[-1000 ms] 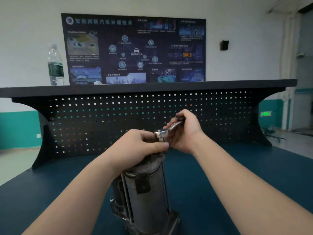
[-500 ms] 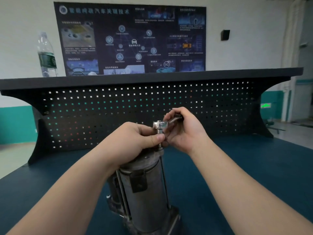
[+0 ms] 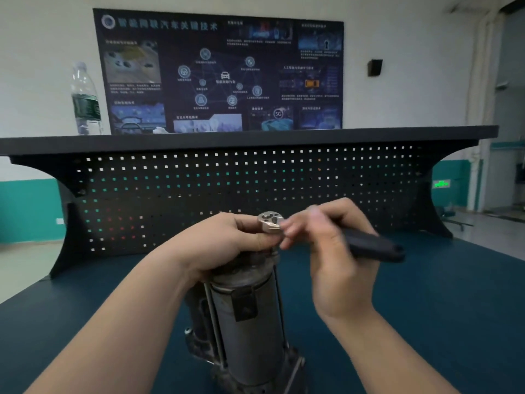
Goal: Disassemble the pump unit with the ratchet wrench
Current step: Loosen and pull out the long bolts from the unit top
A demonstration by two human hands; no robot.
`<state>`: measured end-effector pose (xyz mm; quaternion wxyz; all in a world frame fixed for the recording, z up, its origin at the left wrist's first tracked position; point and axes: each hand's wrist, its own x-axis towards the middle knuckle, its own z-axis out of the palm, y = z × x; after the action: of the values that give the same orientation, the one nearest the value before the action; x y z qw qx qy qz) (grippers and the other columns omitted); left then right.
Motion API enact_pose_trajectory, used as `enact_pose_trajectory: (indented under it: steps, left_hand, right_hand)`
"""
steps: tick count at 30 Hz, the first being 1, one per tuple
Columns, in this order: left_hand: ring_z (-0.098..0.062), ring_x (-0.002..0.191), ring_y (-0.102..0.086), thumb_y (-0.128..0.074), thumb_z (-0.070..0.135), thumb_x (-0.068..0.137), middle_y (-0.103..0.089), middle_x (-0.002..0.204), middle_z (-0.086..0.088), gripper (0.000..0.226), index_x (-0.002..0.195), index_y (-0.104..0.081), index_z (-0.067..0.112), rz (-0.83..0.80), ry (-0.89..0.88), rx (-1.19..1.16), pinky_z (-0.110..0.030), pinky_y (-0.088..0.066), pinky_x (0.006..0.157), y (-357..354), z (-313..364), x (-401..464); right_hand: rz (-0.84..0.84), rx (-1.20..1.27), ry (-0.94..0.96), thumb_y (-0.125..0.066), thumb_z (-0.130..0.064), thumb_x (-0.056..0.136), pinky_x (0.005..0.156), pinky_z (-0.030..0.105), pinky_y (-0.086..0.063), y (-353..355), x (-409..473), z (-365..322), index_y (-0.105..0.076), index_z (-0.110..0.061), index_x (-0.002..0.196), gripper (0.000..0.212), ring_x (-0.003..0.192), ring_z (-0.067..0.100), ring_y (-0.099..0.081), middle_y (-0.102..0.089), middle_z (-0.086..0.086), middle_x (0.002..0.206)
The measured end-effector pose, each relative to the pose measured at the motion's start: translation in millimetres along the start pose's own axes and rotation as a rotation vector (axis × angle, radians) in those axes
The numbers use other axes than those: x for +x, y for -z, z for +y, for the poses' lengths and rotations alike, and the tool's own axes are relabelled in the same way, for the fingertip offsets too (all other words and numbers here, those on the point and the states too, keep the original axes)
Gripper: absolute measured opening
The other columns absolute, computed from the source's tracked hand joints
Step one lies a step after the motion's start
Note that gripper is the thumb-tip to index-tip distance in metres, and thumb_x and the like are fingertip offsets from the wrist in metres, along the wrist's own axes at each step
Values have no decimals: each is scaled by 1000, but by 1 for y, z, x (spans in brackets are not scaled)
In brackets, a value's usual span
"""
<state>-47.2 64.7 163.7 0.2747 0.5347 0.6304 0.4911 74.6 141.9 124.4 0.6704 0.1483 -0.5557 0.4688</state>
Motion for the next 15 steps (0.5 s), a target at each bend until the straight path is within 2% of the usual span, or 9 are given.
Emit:
enact_pose_trajectory:
  steps: [2,3,6,8,10,12,13,15]
  left_hand:
    - [-7,77,-63,-73,24,70,-72,88,-1,18,87,-79,21,-12,32,-38,-14,-51,67,2,1,0]
    - [-6,75,-64,-72,22,74,-73,87,0,15,88,-78,20,-2,39,-35,-13,-51,65,1,1,1]
    - [0,67,-62,-71,18,80,-72,78,6,9,86,-78,19,32,29,-24,-11,-48,60,-1,2,0]
    - [0,69,-63,-72,20,80,-74,80,6,9,86,-78,17,68,21,-1,-11,-48,62,-3,1,1]
    - [-2,75,-64,-74,23,79,-76,87,1,10,86,-79,17,128,14,40,-15,-51,70,-5,0,2]
    - [-8,78,-64,-76,28,77,-76,90,-4,13,84,-79,18,197,5,83,-25,-51,81,-6,-2,4]
    - [-8,76,-63,-77,30,76,-76,88,-4,13,83,-79,18,221,0,103,-27,-51,81,-7,-3,4]
    - [-3,67,-61,-78,33,74,-76,79,2,11,78,-79,22,253,-11,139,-22,-48,72,-8,-3,4]
  right_hand:
    - [98,356,-281,-49,-13,83,41,22,-40,2,17,3,-52,-18,53,31,48,22,-56,-50,5,46]
    - [148,456,-424,-50,-15,81,36,19,-33,5,27,8,-48,-18,49,32,44,19,-53,-44,3,43]
    - [205,637,-825,-50,-20,72,27,17,-19,9,56,28,-41,-19,47,27,36,11,-40,-33,-4,40]
    - [184,731,-994,-50,-17,73,28,15,-13,9,67,45,-37,-19,49,27,34,8,-35,-31,-7,39]
    - [182,784,-1097,-48,-15,76,29,13,-11,8,69,55,-35,-19,51,28,32,7,-35,-31,-9,39]
    - [206,810,-1106,-46,-15,82,29,13,-13,8,67,58,-34,-19,52,32,33,7,-36,-31,-9,40]
    - [240,796,-1081,-44,-16,85,29,14,-16,9,65,56,-34,-20,52,35,34,7,-36,-31,-9,41]
    - [326,716,-952,-43,-19,90,32,17,-23,12,56,46,-37,-19,52,39,38,9,-40,-32,-8,43]
